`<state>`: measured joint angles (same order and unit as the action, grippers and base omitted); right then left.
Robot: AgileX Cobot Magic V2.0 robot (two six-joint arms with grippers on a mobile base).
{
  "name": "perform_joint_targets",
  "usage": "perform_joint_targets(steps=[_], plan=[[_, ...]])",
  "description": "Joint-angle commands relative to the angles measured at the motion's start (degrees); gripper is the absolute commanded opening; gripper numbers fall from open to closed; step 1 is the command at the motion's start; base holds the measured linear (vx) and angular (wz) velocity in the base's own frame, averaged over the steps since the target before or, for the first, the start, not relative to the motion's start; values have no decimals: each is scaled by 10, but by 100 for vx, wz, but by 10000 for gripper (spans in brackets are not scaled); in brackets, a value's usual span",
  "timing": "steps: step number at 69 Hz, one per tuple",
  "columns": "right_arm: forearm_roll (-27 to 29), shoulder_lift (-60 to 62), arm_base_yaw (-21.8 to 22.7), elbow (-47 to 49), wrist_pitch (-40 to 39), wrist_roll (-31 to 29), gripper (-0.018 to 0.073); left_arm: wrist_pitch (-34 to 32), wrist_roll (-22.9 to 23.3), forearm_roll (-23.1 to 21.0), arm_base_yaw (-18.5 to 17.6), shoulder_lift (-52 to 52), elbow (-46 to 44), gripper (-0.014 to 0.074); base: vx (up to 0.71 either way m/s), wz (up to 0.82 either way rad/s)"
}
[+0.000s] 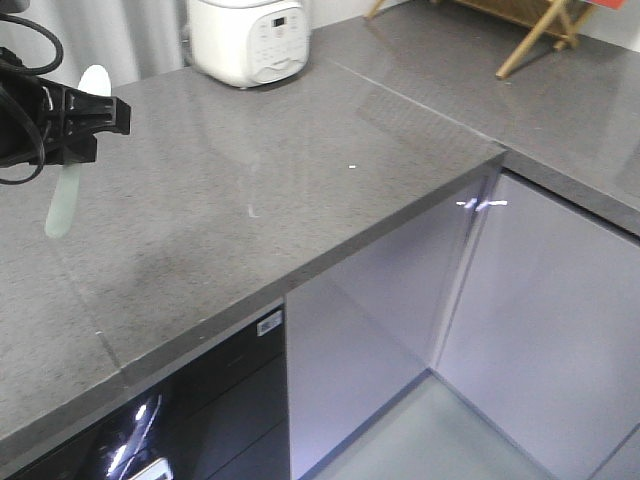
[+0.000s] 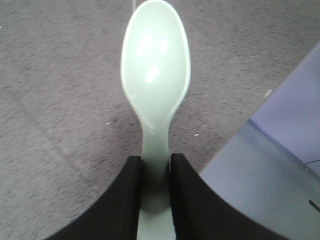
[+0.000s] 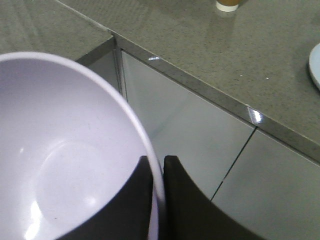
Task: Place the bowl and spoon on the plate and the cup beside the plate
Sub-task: 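Drive the base to the counter with the plate and cup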
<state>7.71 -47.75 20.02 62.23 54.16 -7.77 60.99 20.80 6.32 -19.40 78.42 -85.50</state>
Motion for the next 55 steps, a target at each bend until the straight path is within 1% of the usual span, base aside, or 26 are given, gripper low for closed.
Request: perform_joint_targets(steps=[1,25,55], plan=[[3,1,2,17,-38,-4,-6,-29,2,4,-2,-19,-14,-6,1,-39],[3,1,2,17,-38,-4,-6,-29,2,4,-2,-19,-14,-6,5,-40],[3,1,2,17,-38,-4,-6,-29,2,4,-2,-19,-14,-6,11,-45]])
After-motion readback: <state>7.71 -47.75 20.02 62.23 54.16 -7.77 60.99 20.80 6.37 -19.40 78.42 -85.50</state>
